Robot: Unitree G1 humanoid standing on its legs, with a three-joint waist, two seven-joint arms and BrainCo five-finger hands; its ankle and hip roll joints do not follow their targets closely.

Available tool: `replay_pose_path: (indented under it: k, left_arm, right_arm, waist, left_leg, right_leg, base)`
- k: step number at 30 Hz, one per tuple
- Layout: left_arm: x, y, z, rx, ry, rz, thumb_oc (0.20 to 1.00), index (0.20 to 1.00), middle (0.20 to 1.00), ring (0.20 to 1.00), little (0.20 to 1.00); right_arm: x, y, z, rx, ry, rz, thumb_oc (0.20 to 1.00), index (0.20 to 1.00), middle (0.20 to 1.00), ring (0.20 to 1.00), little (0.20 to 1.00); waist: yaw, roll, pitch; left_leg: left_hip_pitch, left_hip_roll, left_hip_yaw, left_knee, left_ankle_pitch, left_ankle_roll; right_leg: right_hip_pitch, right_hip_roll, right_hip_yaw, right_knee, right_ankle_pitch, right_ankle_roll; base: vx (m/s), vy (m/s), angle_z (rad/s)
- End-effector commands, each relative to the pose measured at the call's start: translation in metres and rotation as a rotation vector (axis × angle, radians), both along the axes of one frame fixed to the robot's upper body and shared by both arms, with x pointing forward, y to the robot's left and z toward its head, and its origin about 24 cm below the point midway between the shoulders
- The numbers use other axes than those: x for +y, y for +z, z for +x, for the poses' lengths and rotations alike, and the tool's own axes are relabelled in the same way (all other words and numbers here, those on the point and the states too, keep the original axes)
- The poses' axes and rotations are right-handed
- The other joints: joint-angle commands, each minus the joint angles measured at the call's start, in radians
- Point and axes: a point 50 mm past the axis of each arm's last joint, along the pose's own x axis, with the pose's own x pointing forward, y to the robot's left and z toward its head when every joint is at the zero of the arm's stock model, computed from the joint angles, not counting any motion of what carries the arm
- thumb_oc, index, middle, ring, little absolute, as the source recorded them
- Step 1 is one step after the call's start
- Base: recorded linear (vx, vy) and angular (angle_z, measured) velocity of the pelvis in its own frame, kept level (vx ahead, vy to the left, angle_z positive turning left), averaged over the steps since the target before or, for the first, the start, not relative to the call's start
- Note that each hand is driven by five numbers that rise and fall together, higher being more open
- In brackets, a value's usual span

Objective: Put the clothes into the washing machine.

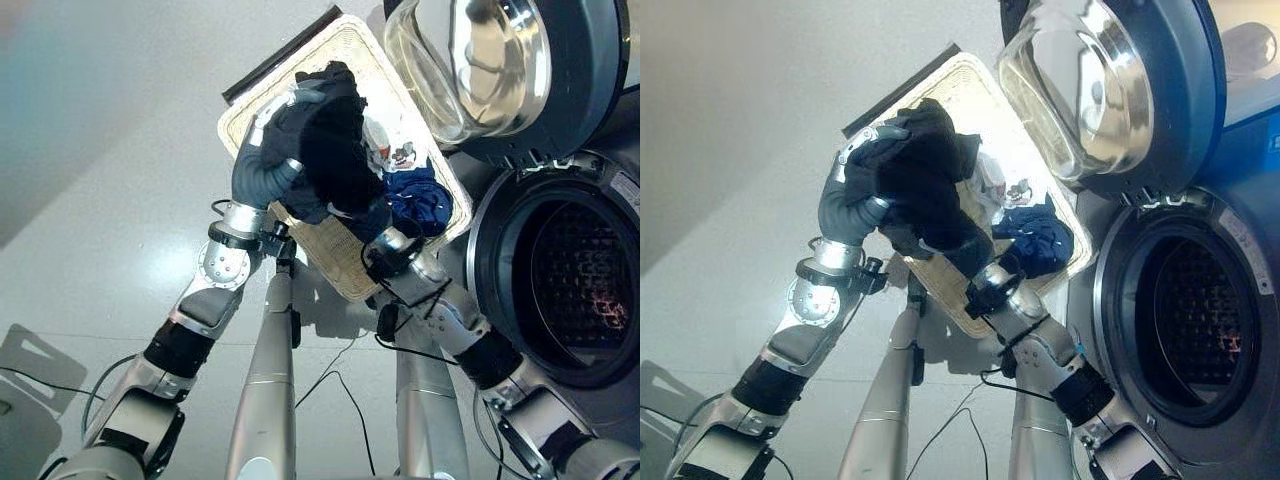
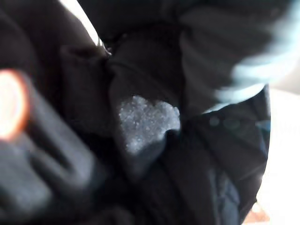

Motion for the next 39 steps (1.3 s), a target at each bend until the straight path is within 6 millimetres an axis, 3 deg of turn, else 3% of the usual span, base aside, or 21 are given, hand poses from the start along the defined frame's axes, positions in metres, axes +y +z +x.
replay_pose_path:
  k: [1,18,29,31,39]
  left_arm:
    - [-0.019,0.025,-0.021,-0.218,-0.054,-0.092,0.200,0.200,0.200,0.200,0.200]
    - [-0.017,0.024,-0.020,-0.239,0.018,-0.068,0.200,0.200,0.200,0.200,0.200]
    - [-0.023,0.019,-0.013,-0.296,0.164,0.136,0.200,0.200,0.200,0.200,0.200]
    - [-0.023,0.019,-0.012,-0.308,0.175,0.177,0.200,0.200,0.200,0.200,0.200]
    - [-0.032,0.017,-0.016,-0.351,0.126,0.285,0.200,0.200,0.200,0.200,0.200]
  right_arm:
    - [0.002,0.038,-0.010,-0.168,0.097,0.164,1.000,1.000,1.000,1.000,1.000]
    - [0.001,0.043,-0.022,-0.198,0.199,0.232,1.000,1.000,1.000,1.000,1.000]
    - [0.000,0.046,-0.028,-0.199,0.280,0.283,1.000,1.000,1.000,1.000,1.000]
    - [-0.002,0.047,-0.028,-0.198,0.273,0.300,0.200,0.200,0.200,0.200,0.200]
    - [-0.006,0.049,-0.027,-0.174,0.244,0.378,0.200,0.200,0.200,0.200,0.200]
  waist:
    - [-0.052,0.027,-0.016]
    - [-0.059,0.030,-0.016]
    - [-0.065,0.029,-0.016]
    - [-0.067,0.029,-0.016]
    - [-0.072,0.033,-0.016]
  left_leg:
    - [-0.021,-0.082,0.036,0.092,-0.116,0.035]
    - [-0.038,-0.080,0.043,0.097,-0.116,0.030]
    - [-0.040,-0.075,0.049,0.098,-0.117,0.027]
    - [-0.041,-0.074,0.051,0.100,-0.118,0.027]
    - [-0.042,-0.070,0.061,0.097,-0.115,0.026]
  right_leg:
    - [0.064,0.041,-0.035,-0.345,0.268,0.116]
    - [0.050,0.038,-0.036,-0.345,0.268,0.121]
    - [0.049,0.039,-0.035,-0.344,0.266,0.124]
    - [0.047,0.039,-0.035,-0.343,0.267,0.124]
    - [0.043,0.041,-0.033,-0.341,0.268,0.126]
  base:
    - [0.00,0.000,0.00]
    - [0.00,0.000,0.00]
    - [0.00,0.000,0.00]
    - [0.00,0.000,0.00]
    - [0.00,0.000,0.00]
